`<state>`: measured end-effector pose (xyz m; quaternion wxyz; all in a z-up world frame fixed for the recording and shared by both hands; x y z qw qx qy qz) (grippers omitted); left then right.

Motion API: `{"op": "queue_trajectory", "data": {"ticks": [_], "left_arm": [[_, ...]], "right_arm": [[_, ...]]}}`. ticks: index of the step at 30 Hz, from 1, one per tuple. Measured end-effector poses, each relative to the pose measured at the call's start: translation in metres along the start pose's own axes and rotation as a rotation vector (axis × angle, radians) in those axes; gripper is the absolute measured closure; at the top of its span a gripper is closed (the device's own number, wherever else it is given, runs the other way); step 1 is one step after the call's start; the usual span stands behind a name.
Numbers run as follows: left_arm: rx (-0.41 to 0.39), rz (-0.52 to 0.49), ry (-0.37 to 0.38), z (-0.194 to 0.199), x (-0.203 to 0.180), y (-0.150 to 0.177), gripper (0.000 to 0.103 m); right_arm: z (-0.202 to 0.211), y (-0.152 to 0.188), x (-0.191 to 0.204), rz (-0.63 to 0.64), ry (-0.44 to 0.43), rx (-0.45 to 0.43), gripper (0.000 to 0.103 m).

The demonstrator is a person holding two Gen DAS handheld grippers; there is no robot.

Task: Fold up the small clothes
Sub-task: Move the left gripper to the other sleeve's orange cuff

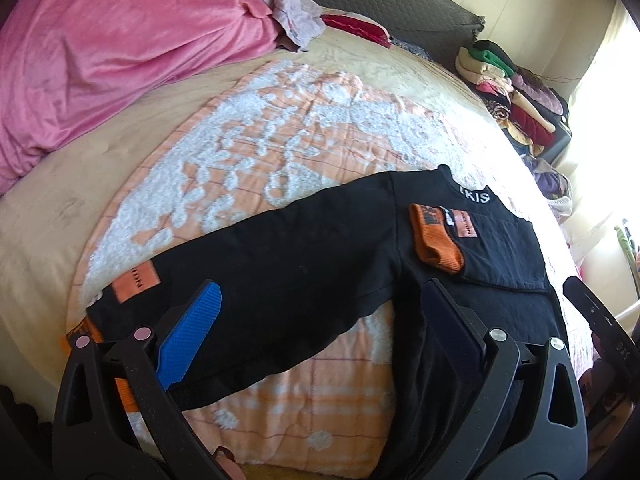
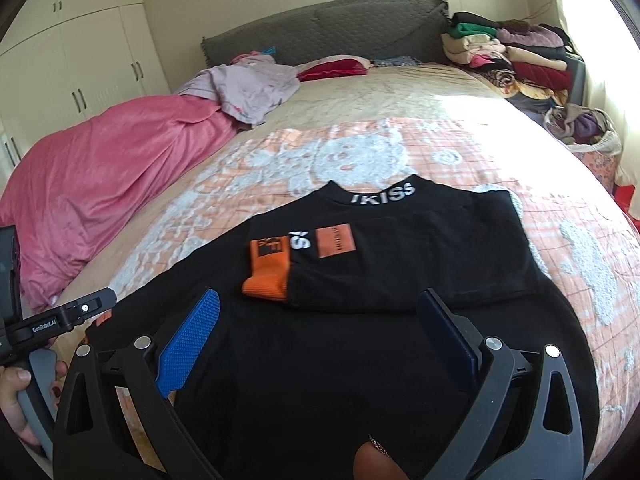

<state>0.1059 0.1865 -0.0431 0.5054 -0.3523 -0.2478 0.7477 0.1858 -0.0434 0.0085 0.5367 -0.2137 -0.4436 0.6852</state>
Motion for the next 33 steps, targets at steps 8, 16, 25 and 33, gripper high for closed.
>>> {"op": "queue_trajectory", "data": {"ticks": [8, 16, 25, 33], "left_arm": [[0.011, 0.046, -0.061, 0.018, 0.043, 0.019, 0.01], [0.024, 0.109, -0.111, 0.033, 0.081, 0.041, 0.009], [0.029, 0.193, -0.164, 0.051, 0.123, 0.057, 0.009], [0.044, 0.261, -0.194, 0.06, 0.152, 0.076, 0.01]], "right_arm": [[-0.005, 0.014, 0.043, 0.048, -0.075, 0.037, 0.005], [-0.006, 0.026, 0.074, 0.088, -0.129, 0.074, 0.005], [-0.005, 0.043, 0.098, 0.113, -0.175, 0.111, 0.005], [-0.003, 0.056, 0.117, 0.143, -0.207, 0.133, 0.005]]}}
Point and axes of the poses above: each gripper's, at about its wrist camera, not at the fingertips, and z roughly against the way its jaws point, x to its left, y to its underside, the point moved 10 cm from there along -z, roughly the way its jaws point, and after that the axes turned 11 degrees about -x, right-handed, at the moved point
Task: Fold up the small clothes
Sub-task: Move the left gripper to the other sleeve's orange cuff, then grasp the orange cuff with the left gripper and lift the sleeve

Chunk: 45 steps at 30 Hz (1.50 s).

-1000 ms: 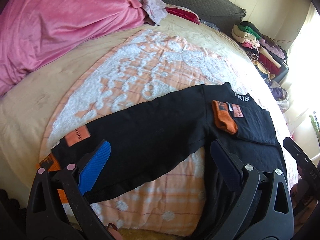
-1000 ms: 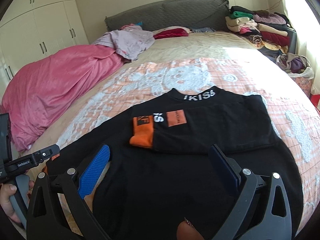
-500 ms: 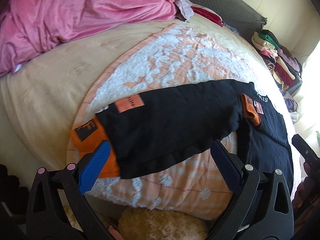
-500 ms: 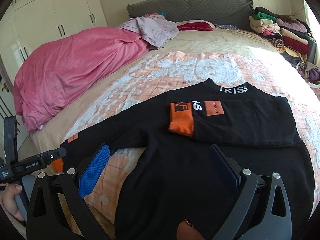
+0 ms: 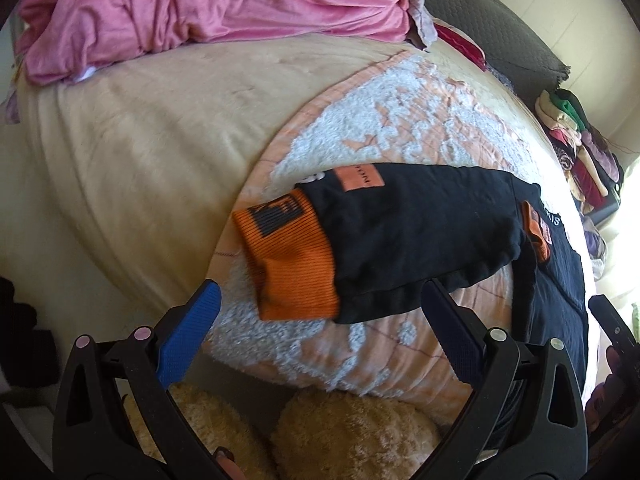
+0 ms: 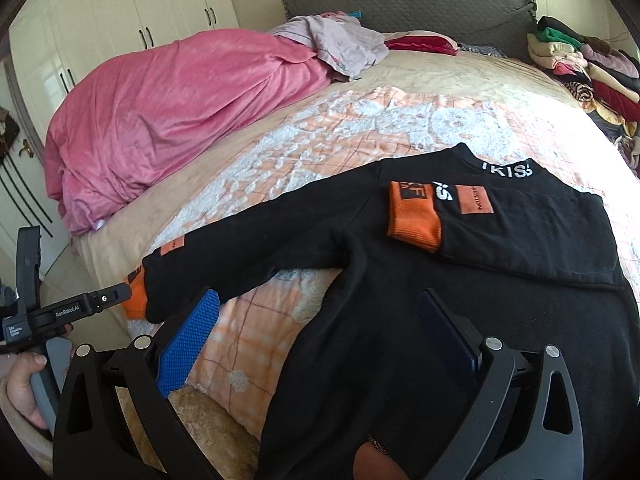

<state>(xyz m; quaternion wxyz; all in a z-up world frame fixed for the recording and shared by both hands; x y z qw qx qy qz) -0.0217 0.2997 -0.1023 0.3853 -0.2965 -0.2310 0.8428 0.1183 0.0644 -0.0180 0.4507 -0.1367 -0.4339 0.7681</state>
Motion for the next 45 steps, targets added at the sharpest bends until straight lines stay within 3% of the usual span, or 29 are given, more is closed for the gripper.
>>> {"op": "queue_trajectory", "data": {"ticks": [8, 13, 23, 26, 27, 30, 31, 45], "left_arm": [[0.048, 0.125, 0.052, -0.009, 0.014, 0.023, 0.01], [0.043, 0.173, 0.094, -0.016, 0.011, 0.028, 0.037], [0.017, 0.236, 0.057, -0.034, 0.007, 0.017, 0.038], [-0.01, 0.218, 0.024, -0.034, 0.007, 0.009, 0.054], [-0.021, 0.216, 0.021, -0.033, 0.008, 0.006, 0.066], [-0.026, 0.227, 0.053, -0.032, 0.003, 0.001, 0.086], [-0.028, 0.225, 0.063, -0.032, 0.0, -0.001, 0.089], [-0.201, 0.087, 0.278, 0.02, -0.109, -0.073, 0.092]], "right_arm": [[0.001, 0.003, 0.004, 0.004, -0.006, 0.005, 0.005], [0.001, 0.007, 0.003, -0.004, -0.006, 0.013, 0.005], [0.005, 0.014, -0.008, -0.032, 0.002, 0.018, 0.005], [0.006, 0.015, -0.013, -0.044, 0.009, 0.02, 0.005], [0.005, 0.016, -0.015, -0.047, 0.01, 0.021, 0.005], [0.005, 0.017, -0.02, -0.059, 0.016, 0.024, 0.005], [0.005, 0.016, -0.021, -0.064, 0.016, 0.024, 0.005], [0.011, 0.015, -0.054, -0.124, 0.054, 0.017, 0.005]]}}
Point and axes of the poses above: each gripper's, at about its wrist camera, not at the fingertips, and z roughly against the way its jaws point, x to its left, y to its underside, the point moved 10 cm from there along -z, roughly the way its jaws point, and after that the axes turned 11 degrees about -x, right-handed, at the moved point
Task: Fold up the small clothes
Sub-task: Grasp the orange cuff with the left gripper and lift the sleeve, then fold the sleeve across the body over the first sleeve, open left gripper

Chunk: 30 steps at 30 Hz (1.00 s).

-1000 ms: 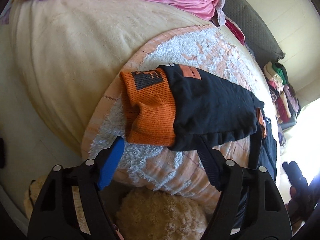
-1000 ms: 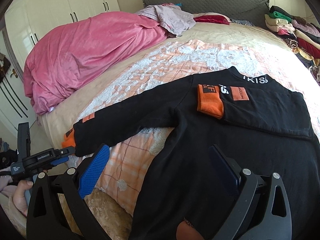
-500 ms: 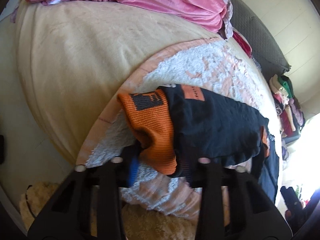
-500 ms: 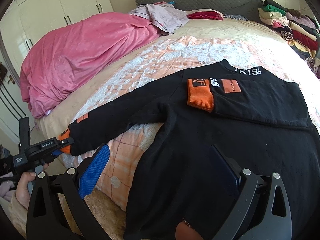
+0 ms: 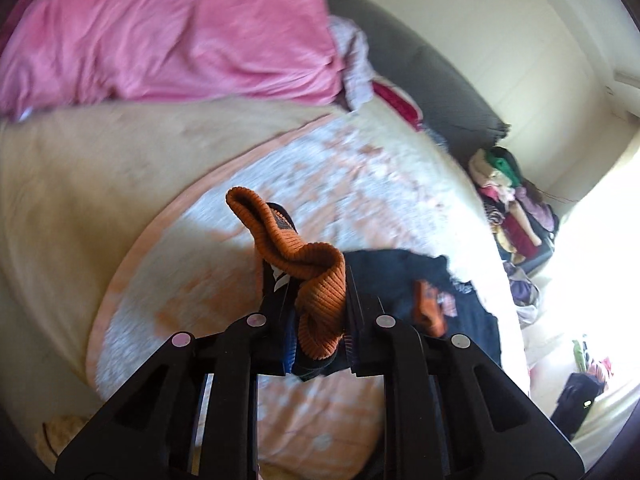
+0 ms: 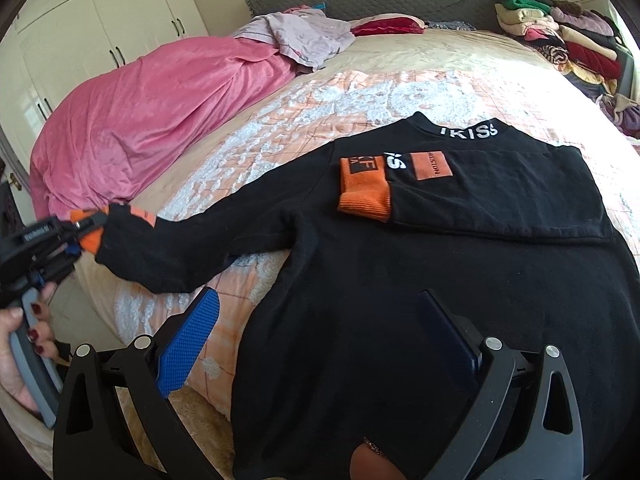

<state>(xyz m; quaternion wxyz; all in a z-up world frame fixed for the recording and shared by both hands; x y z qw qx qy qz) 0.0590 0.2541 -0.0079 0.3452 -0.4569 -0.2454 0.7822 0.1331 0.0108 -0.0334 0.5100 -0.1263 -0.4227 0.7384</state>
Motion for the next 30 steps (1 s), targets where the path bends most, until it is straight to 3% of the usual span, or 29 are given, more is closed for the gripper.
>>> {"op": "queue_trajectory", "data": {"ticks": [10, 20, 30], "left_arm": [[-0.005, -0.103, 0.141, -0.015, -0.092, -0.011, 0.092], [0.049, -0.18, 0.273, -0.033, -0.172, 0.015, 0.092], [0.127, -0.22, 0.363, -0.053, -0.221, 0.055, 0.092]], "right_arm": [[0.014, -0.01, -0.034, -0.049, 0.053, -0.037, 0.005], [0.043, -0.016, -0.097, -0.141, 0.164, -0.087, 0.005], [0.076, -0.018, -0.157, -0.218, 0.285, -0.139, 0.005]]}}
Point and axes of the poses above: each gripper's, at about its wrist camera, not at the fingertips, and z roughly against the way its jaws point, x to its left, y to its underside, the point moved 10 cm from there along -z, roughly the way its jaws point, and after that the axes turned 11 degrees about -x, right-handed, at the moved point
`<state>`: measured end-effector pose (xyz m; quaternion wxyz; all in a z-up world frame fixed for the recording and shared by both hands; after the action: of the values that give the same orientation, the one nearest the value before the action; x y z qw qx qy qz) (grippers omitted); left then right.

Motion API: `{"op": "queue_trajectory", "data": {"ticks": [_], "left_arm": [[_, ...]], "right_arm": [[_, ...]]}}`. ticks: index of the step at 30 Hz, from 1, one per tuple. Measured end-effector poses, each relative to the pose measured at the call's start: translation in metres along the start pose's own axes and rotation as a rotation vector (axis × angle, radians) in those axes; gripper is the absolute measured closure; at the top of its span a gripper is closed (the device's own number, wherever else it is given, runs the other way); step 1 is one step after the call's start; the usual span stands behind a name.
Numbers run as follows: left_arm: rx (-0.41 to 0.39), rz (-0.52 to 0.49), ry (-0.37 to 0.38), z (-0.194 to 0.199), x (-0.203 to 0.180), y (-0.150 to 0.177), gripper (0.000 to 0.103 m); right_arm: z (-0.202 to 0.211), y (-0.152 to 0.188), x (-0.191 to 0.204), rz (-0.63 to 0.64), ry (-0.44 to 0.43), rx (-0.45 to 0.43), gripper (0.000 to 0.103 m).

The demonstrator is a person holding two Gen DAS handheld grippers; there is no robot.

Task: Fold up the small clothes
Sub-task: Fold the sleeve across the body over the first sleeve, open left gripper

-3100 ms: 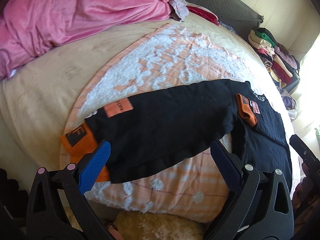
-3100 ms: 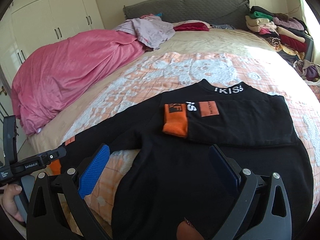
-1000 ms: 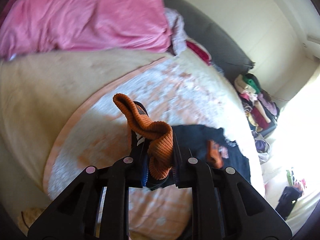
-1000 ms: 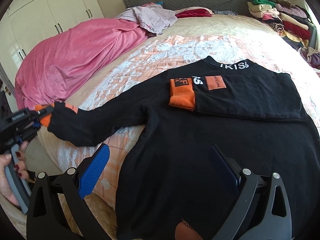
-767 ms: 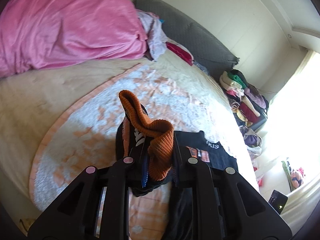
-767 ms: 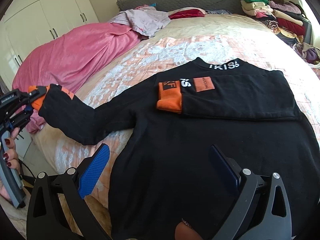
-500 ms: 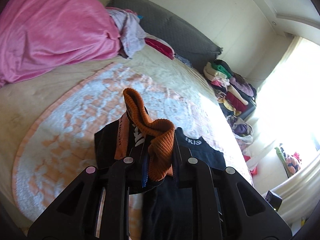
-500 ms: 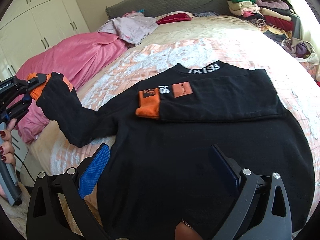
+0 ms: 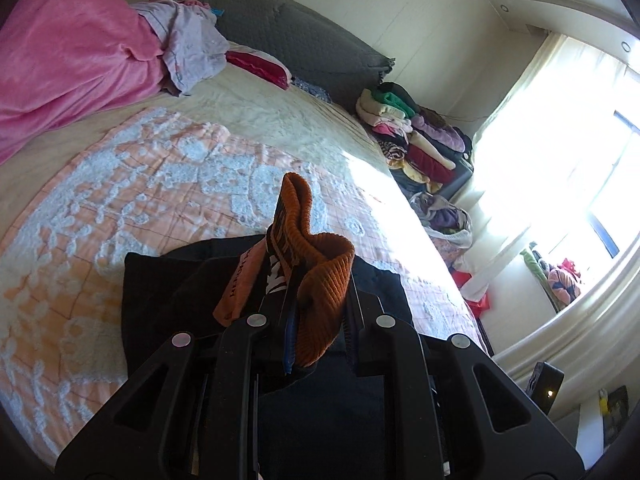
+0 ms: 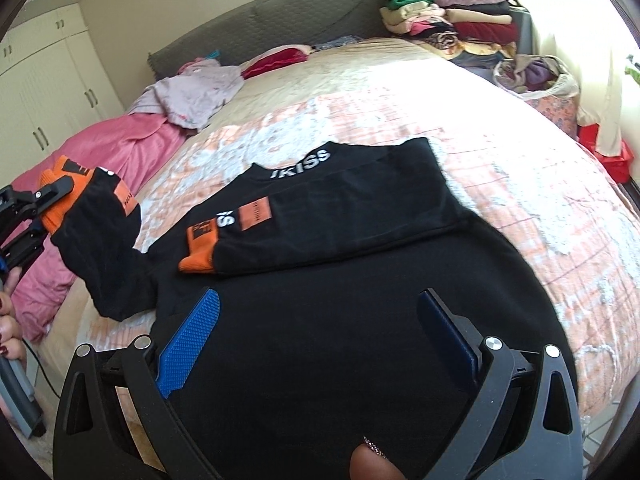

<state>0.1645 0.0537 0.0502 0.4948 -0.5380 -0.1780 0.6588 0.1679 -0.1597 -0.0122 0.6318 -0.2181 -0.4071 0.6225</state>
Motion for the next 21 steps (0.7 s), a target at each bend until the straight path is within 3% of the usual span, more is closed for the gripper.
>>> {"op": "queue_trajectory", "data": {"ticks": [10, 19, 21], "left_arm": [[0.152, -0.052, 0.03, -0.045, -0.013, 0.059, 0.092], [0.264, -0.102, 0.028, -0.063, -0.018, 0.105, 0.091], [0.298, -0.112, 0.037, -0.065, -0.02, 0.114, 0.086]], "right_arm": [[0.006, -0.003, -0.049, -0.054, 0.101, -0.011, 0.005], [0.0, -0.003, -0.067, -0.079, 0.142, -0.003, 0.005], [0.0, -0.004, -0.068, -0.088, 0.144, -0.005, 0.005]]}}
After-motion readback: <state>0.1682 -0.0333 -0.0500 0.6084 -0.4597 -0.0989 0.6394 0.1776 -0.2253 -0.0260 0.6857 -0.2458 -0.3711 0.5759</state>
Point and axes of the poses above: each gripper's, at about its wrist camera, not at the fingertips, and z roughly against the way its jaws point, x to its left, y to its underside, the point moved 10 cm from there along -z, roughly the way its jaws point, and after that the axes turned 11 degrees about -x, right-handed, at the moved point
